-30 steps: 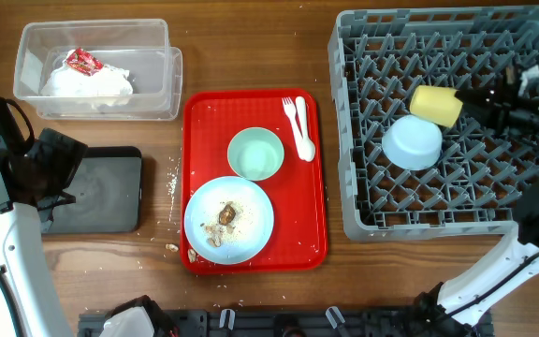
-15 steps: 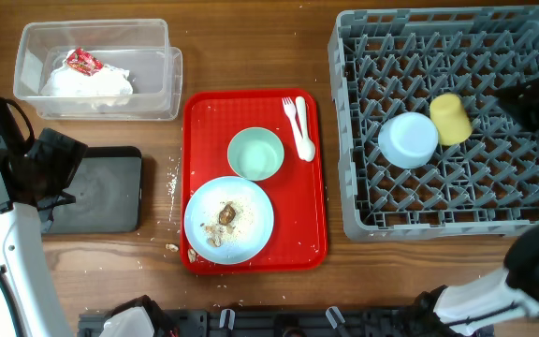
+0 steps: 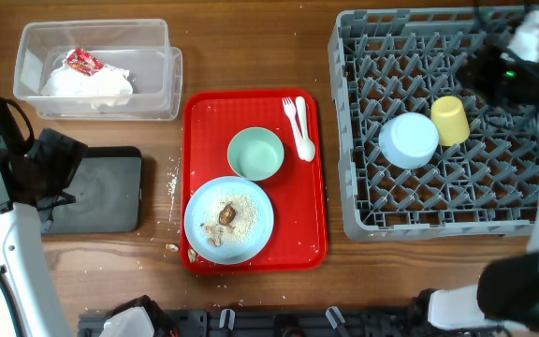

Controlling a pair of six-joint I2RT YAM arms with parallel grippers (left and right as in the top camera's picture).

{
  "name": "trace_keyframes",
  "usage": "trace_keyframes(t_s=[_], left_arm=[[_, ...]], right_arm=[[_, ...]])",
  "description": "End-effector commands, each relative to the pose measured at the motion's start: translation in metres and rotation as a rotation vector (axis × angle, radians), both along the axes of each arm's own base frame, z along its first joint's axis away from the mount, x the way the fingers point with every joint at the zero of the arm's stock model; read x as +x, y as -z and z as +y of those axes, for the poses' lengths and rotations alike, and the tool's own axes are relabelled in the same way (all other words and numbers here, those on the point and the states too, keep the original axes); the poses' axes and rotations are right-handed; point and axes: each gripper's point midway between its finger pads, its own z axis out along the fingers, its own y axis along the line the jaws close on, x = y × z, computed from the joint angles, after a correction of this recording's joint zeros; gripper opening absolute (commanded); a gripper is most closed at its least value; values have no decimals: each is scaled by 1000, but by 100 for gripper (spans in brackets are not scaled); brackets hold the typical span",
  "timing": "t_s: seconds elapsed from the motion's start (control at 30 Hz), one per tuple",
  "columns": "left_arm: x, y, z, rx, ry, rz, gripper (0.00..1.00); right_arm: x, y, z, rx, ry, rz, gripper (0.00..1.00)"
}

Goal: Sort waste into correct bins and load items into the dishwasher rack
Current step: 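Release the cup and move the right gripper to the green bowl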

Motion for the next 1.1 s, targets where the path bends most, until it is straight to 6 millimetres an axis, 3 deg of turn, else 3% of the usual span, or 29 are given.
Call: trace_keyframes(t_s=[0.0,0.1,0.17,0.4,0.53,0.63,0.7,0.73,0.87,0.97,1.0,1.07], left_arm=[[-2,-2,2,1,-20,-9,100],[-2,-2,2,1,-20,-9,100],[-2,-2,2,1,-20,-9,100],[-2,-2,2,1,-20,-9,100],[-2,-2,2,1,-20,-9,100],[-2,-2,2,1,-20,-9,100],[-2,-2,2,1,-20,-9,100],[-2,-2,2,1,-20,-9,100],[-2,-2,2,1,-20,-9,100],[-2,-2,2,1,-20,-9,100],[-2,-2,2,1,-20,-9,100],[-2,-2,2,1,-20,-9,100]], right_arm=[[13,55,-16,-101,98,151,10],[13,94,-27,-128,130,262,4],[2,109,-36,-174,151,338,4],[-39,106,-79,-370,326,485,4],[-44,92,-76,-347,344,464,4],[-37,66,-44,-217,214,356,4],[-31,45,-9,-118,60,260,5],[-29,29,27,-60,-98,186,8],[-32,35,65,-58,-198,213,14],[-39,32,122,-16,-416,181,17],[-43,29,148,2,-507,160,20],[-50,27,190,-3,-622,131,48]])
